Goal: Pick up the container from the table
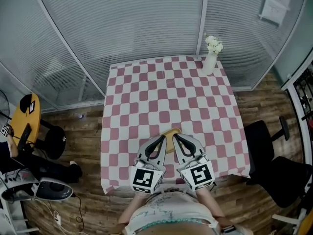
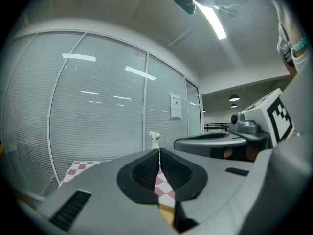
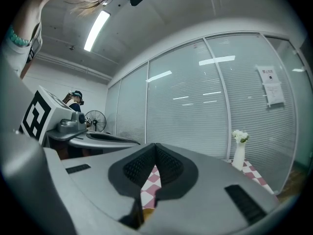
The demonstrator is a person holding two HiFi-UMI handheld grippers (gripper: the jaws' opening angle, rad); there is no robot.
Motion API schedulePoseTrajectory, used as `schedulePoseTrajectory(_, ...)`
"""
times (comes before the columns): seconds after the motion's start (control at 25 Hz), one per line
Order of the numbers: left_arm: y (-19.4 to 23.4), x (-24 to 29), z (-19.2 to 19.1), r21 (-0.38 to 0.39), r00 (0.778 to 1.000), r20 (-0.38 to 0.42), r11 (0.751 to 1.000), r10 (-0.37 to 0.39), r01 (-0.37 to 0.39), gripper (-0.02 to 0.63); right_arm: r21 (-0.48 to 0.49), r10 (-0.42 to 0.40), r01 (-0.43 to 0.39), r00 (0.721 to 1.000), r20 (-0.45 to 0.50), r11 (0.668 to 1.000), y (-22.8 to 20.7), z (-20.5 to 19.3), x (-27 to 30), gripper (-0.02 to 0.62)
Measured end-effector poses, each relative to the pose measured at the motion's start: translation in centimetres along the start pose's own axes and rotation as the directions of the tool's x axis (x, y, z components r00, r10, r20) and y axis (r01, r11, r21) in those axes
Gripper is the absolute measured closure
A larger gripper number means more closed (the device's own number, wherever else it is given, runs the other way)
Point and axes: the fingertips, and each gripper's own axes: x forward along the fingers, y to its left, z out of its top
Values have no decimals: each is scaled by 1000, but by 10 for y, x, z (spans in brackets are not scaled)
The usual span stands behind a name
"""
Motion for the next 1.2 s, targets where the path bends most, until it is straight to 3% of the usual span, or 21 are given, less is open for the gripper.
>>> schedulePoseTrajectory(0.8, 9, 6, 1, -8, 1000, 15, 1000, -2, 2, 589, 4, 12, -12, 1000, 5, 1000, -1, -1, 16, 603)
schedulePoseTrajectory(1.2, 14, 7, -5, -27, 1000, -2, 1000, 8, -8, 589, 4, 33, -33, 998, -62, 999, -6, -30, 31, 603)
